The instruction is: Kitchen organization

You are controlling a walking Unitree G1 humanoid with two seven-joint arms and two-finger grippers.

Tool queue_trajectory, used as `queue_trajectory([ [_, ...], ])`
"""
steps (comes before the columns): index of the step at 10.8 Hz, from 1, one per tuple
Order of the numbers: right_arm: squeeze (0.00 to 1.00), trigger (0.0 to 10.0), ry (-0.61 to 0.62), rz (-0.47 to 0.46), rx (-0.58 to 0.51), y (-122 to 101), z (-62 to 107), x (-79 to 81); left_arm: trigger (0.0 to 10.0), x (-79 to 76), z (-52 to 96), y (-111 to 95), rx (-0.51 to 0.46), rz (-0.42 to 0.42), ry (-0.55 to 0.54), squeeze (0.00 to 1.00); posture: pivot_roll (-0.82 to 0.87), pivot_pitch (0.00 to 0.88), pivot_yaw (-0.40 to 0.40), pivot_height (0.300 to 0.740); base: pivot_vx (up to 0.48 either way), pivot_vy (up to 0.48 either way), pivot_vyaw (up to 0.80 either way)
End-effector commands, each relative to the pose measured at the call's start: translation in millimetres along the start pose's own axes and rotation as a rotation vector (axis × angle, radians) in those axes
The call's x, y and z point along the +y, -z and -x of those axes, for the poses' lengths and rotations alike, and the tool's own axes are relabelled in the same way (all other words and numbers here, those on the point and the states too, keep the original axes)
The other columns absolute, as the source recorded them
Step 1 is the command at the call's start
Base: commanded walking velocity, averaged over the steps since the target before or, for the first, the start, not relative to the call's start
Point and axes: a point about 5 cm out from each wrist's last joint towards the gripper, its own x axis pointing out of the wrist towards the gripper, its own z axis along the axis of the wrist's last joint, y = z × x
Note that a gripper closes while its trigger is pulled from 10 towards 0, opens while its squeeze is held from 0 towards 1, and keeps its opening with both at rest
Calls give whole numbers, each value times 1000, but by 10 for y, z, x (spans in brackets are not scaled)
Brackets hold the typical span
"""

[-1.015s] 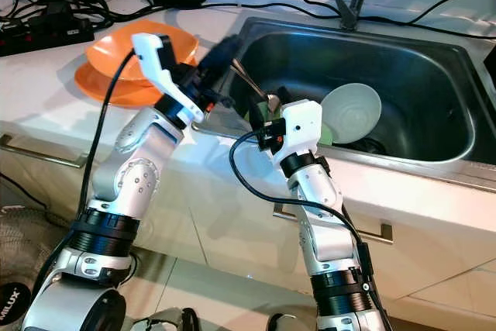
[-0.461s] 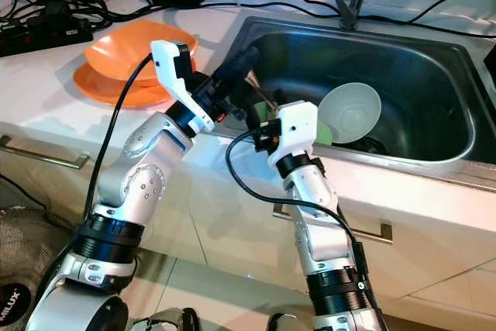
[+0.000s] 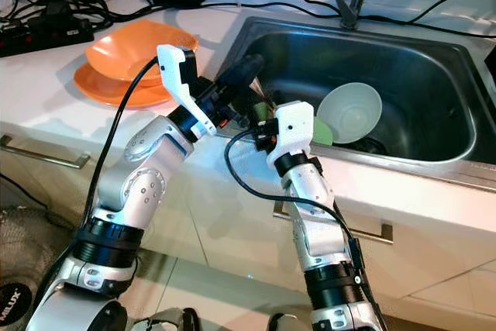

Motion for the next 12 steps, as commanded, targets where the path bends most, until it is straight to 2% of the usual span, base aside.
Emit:
queue_trajectory([
  [1,0,0,8,5,-4,-1,-18,-10,10000,-27,10,-7,0,3,17,0,38,42,58,740,0,0,0],
  [11,0,0,39,4,34,125,-6,-43,10000,-87,15,-57,-18,46,53,0,47,67,51,740,0,0,0],
  [12,0,0,44,7,36,131,-6,-58,10000,-89,20,-68,-22,47,56,1000,48,70,50,740,0,0,0],
])
